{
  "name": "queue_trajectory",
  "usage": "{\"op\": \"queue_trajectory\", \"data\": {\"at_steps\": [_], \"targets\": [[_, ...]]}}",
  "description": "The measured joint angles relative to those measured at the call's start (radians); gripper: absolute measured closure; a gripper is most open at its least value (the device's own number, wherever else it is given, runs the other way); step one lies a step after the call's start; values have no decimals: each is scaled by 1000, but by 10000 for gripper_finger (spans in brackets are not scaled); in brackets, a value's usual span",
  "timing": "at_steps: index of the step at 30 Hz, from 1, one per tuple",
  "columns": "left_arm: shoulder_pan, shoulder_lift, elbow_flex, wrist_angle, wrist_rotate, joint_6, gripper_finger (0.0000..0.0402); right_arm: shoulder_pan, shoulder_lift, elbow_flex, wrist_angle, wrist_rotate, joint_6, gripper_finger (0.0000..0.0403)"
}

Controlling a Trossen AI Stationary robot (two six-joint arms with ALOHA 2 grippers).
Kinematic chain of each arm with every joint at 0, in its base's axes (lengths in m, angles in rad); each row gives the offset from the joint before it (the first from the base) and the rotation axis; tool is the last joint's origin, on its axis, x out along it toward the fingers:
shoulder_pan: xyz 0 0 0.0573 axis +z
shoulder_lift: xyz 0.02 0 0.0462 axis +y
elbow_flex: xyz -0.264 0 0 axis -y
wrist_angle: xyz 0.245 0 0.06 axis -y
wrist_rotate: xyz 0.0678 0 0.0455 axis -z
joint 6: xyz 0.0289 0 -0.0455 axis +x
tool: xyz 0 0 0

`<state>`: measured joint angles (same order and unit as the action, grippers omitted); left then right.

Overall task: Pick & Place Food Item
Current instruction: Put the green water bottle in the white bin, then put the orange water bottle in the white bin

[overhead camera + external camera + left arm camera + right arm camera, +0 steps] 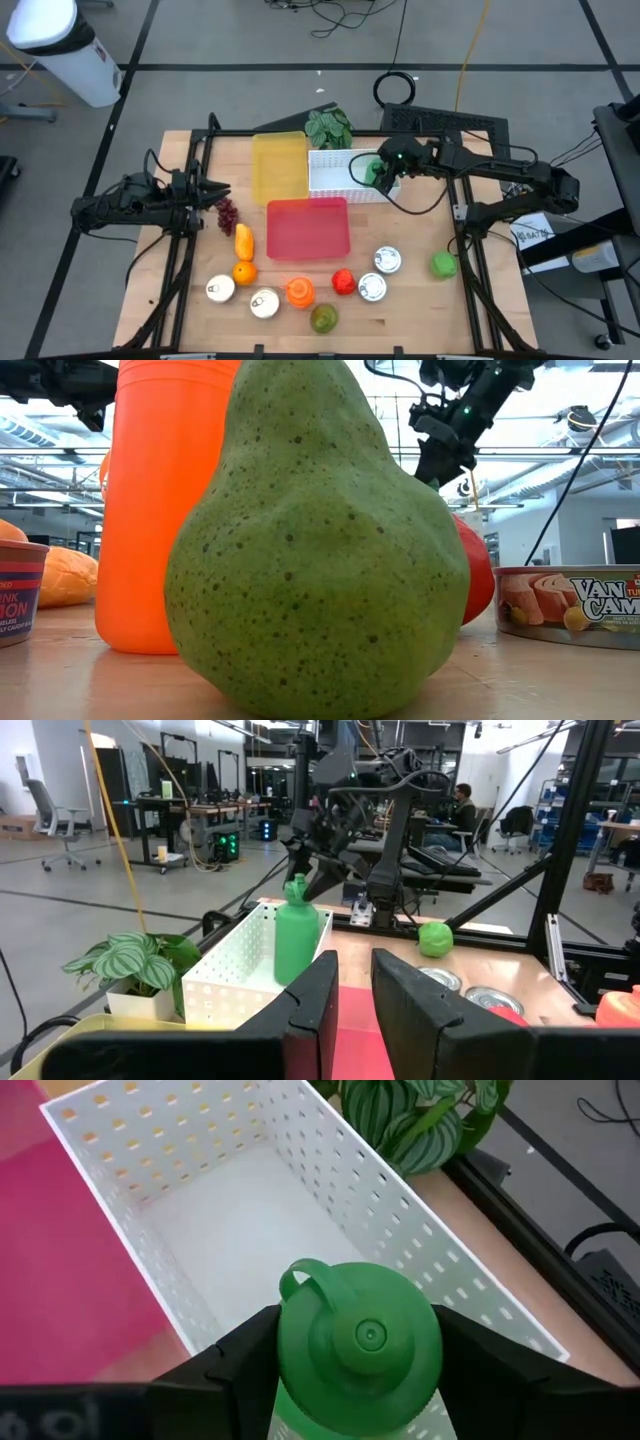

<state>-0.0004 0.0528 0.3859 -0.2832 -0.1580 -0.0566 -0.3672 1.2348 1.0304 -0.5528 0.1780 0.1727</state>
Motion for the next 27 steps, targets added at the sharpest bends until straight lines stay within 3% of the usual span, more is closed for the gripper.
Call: {"op": "queue_trajectory", "data": {"at_steps": [14, 22, 27], "targets": [[0, 0, 0, 0, 0, 0, 323, 0, -28, -11, -1, 1, -22, 151], [0, 0, 0, 0, 0, 0, 323, 0, -161, -11, 55, 2, -52, 122], [0, 0, 0, 0, 0, 0, 323, 15, -304, -11, -19, 1, -14, 118]]}}
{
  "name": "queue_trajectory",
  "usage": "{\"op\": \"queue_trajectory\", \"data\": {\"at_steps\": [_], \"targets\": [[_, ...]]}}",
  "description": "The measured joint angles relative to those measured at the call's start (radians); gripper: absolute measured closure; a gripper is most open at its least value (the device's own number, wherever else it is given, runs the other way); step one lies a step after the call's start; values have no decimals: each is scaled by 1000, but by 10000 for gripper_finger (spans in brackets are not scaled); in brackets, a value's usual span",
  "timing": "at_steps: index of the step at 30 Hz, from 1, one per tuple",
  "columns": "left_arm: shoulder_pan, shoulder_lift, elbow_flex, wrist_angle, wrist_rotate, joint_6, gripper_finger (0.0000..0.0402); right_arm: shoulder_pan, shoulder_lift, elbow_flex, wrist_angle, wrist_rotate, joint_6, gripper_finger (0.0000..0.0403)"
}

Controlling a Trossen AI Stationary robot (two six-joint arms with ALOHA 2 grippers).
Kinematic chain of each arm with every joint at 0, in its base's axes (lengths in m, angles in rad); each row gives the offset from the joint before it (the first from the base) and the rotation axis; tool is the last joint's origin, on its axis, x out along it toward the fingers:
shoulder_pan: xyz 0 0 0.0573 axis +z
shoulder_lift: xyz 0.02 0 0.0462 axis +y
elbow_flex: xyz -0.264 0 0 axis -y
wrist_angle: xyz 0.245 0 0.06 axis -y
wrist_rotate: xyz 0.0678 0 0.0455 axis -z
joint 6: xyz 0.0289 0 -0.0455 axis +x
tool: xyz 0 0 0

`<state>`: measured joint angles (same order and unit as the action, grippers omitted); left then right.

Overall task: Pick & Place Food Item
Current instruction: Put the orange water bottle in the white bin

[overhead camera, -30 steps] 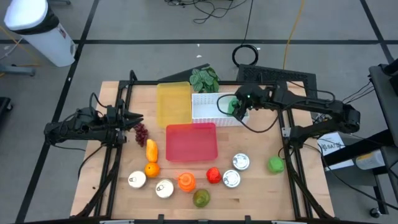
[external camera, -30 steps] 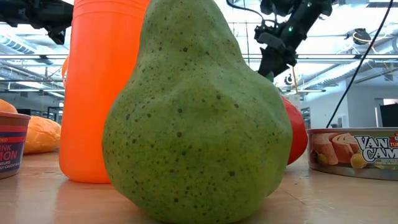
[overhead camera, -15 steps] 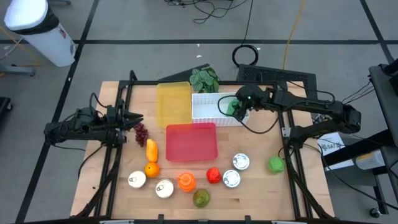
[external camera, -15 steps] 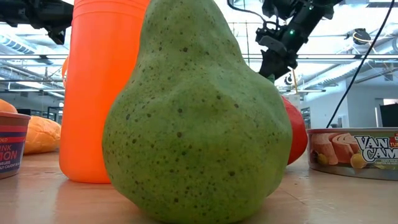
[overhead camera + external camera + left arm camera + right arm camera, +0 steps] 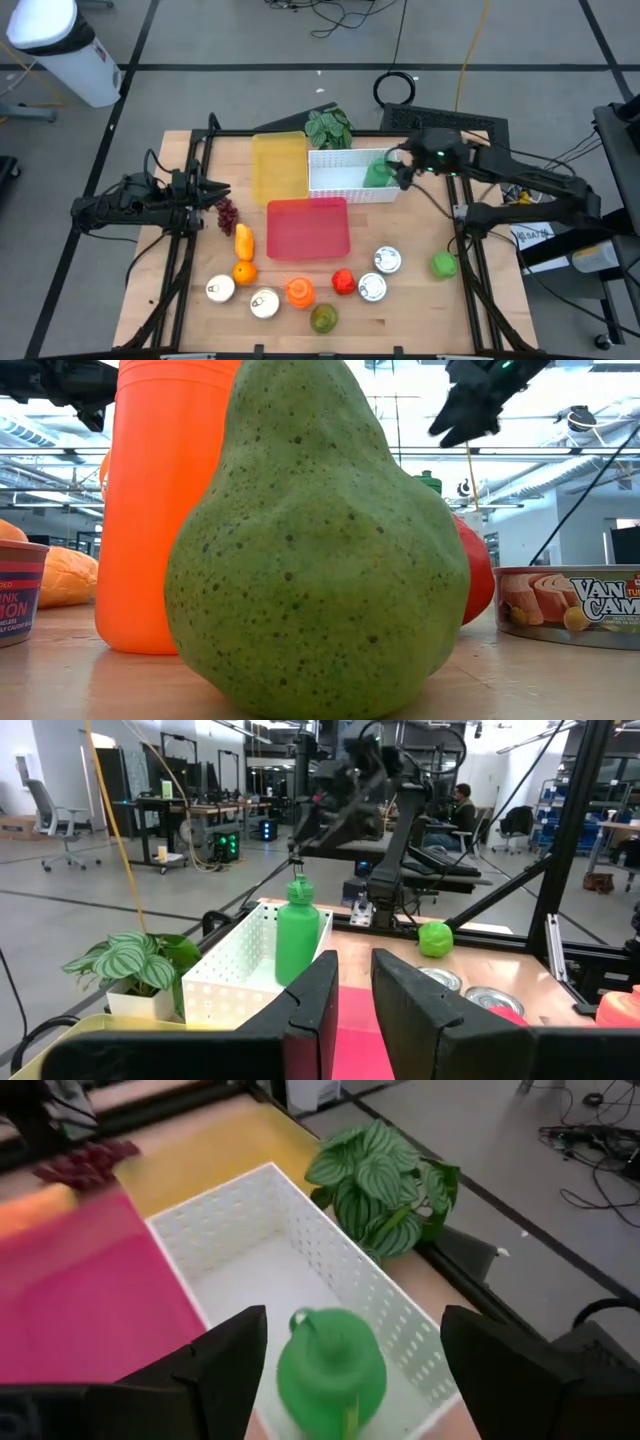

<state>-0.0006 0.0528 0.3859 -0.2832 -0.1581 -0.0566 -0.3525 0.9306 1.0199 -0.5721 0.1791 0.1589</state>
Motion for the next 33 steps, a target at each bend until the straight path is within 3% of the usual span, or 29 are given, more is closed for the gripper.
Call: {"op": "queue_trajectory", "data": {"at_steps": [6, 18, 26, 33], "targets": [[0, 0, 0, 0, 0, 0, 323, 89, -164, -60, -7, 1, 46, 127], [0, 0, 0, 5, 0, -1, 323, 236, -356, -416, 474, -2, -52, 128], [0, 9, 0, 122, 0, -122, 323, 253, -400, -457, 468, -125, -52, 129], [0, 126, -8, 221, 9, -247, 323, 253, -419, -457, 458, -219, -93, 129]]}}
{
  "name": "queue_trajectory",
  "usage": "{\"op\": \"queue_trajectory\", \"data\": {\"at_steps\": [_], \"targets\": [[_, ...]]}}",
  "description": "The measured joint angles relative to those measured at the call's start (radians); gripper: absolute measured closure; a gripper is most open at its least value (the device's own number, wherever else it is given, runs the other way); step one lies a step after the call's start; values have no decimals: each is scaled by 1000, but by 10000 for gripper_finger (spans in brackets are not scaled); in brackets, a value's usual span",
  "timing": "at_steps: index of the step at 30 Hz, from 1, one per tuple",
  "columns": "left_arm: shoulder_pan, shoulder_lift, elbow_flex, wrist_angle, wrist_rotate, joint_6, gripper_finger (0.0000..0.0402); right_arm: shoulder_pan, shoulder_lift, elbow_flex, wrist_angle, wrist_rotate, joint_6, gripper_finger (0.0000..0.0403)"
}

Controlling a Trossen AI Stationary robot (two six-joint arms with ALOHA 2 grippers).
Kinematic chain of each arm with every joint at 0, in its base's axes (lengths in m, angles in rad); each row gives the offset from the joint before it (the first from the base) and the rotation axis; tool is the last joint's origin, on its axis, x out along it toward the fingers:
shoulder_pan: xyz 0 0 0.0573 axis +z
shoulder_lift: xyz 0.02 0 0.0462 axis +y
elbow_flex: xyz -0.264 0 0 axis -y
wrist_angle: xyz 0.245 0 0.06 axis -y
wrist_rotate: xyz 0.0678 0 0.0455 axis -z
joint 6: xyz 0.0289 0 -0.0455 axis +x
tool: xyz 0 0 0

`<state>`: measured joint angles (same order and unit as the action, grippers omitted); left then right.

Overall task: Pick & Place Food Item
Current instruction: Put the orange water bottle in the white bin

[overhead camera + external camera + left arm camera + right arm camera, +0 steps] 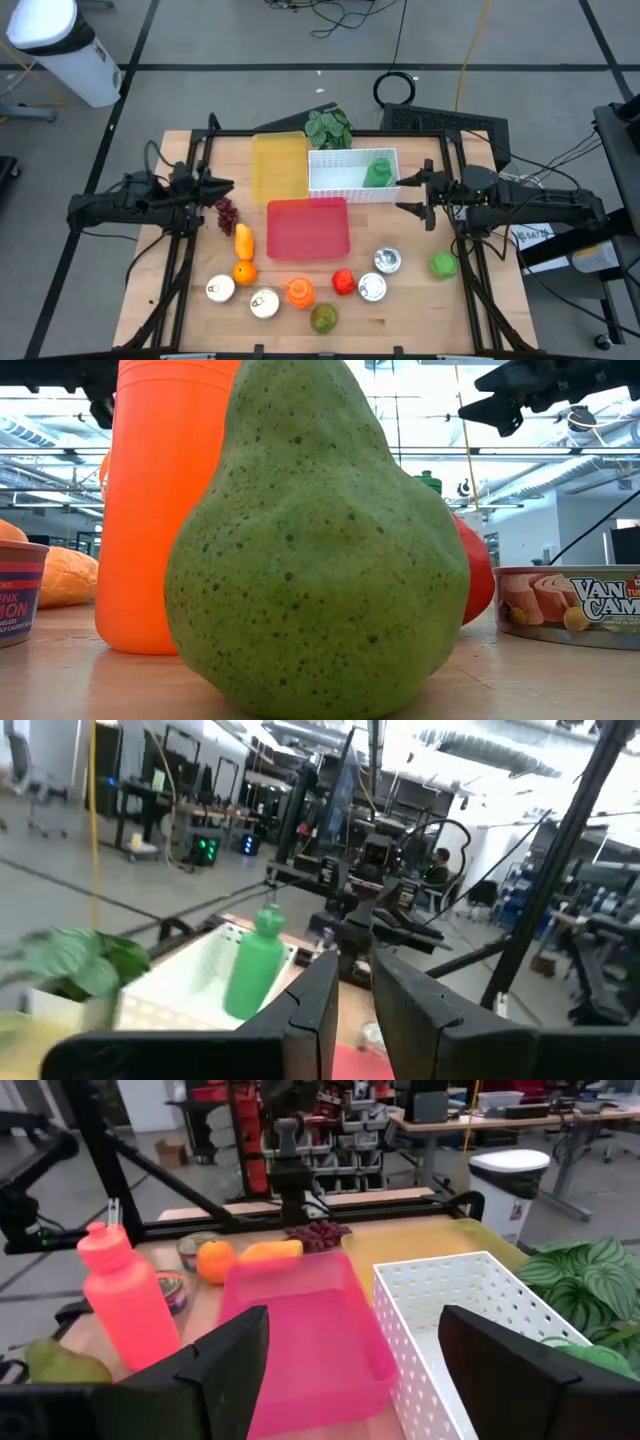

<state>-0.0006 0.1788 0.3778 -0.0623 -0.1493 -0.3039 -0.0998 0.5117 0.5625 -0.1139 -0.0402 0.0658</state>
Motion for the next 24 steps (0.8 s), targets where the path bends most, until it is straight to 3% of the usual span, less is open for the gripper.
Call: {"op": "queue_trajectory", "data": {"at_steps": [6, 13, 17, 20, 24], "targets": [[-2, 263, 11, 272, 22, -118, 305, 0, 0, 0, -17, -17, -29, 128], [-85, 573, 207, 316, 190, -121, 198, 0, 0, 0, -35, -17, -24, 129], [-183, 752, 409, 105, 269, -101, 140, 0, 0, 0, -34, -17, -19, 128], [-267, 887, 591, -145, 199, -87, 120, 0, 1, 0, -34, -16, -19, 129], [-346, 1080, 814, -422, 144, -102, 123, 0, 2, 0, -34, -15, -18, 128]]}}
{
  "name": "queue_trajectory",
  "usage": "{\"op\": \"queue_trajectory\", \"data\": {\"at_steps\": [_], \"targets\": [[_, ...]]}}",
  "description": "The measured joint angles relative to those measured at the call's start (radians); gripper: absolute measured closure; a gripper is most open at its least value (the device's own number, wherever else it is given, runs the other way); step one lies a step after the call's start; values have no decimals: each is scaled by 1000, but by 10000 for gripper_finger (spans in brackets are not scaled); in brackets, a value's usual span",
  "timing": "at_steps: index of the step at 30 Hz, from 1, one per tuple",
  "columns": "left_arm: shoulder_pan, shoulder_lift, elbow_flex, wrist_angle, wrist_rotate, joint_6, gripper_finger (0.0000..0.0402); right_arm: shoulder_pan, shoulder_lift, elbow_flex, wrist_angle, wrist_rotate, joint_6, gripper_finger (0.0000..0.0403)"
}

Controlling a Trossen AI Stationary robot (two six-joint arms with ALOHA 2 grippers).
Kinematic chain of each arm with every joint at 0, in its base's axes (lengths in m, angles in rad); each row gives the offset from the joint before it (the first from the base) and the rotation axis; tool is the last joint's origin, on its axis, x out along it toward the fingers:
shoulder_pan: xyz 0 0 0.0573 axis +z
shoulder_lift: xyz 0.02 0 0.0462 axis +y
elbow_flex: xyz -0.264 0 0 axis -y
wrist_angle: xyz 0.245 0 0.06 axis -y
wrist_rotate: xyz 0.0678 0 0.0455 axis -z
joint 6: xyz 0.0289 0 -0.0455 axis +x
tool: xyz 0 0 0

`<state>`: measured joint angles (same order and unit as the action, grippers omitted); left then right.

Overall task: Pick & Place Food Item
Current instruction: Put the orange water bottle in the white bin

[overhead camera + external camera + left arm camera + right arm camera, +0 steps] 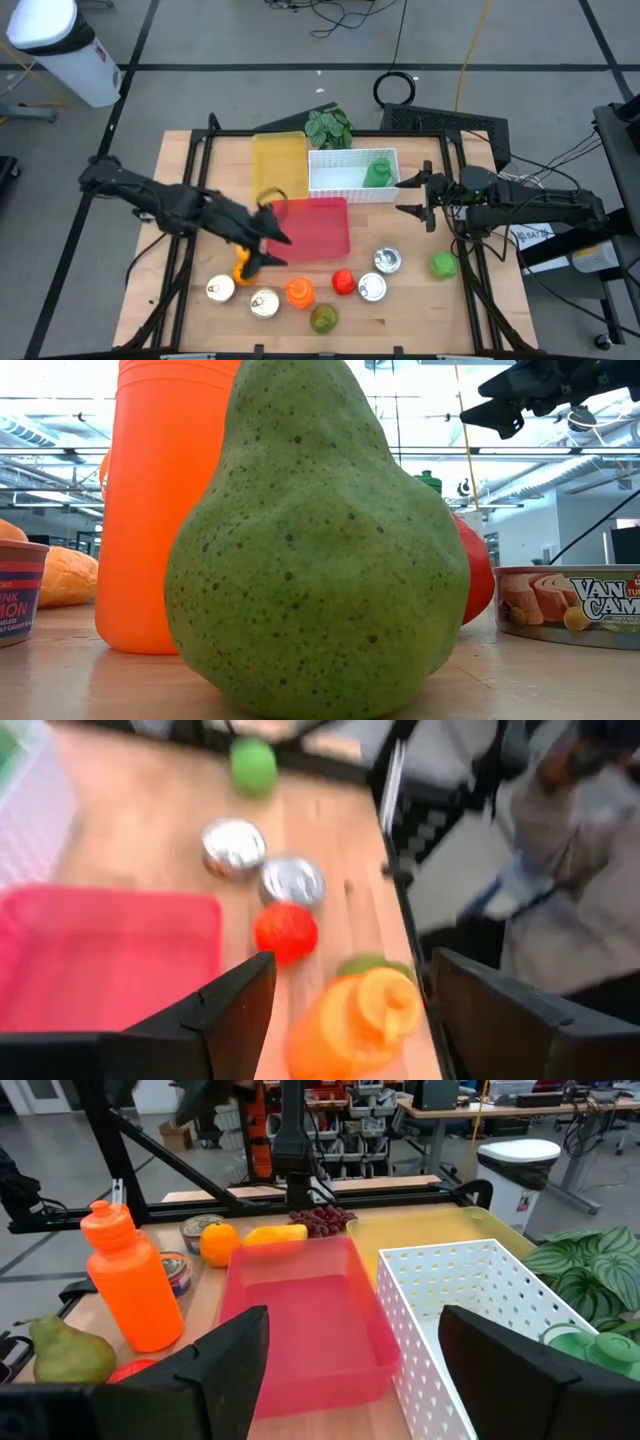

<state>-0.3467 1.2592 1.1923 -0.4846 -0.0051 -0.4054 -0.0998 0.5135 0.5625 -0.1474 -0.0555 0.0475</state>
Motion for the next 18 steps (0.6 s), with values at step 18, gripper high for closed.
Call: {"op": "queue_trajectory", "data": {"at_steps": [18], "targets": [[-134, 403, 400, -304, 20, 73, 171, 0, 4, 0, 0, 1, -7, 126]]}}
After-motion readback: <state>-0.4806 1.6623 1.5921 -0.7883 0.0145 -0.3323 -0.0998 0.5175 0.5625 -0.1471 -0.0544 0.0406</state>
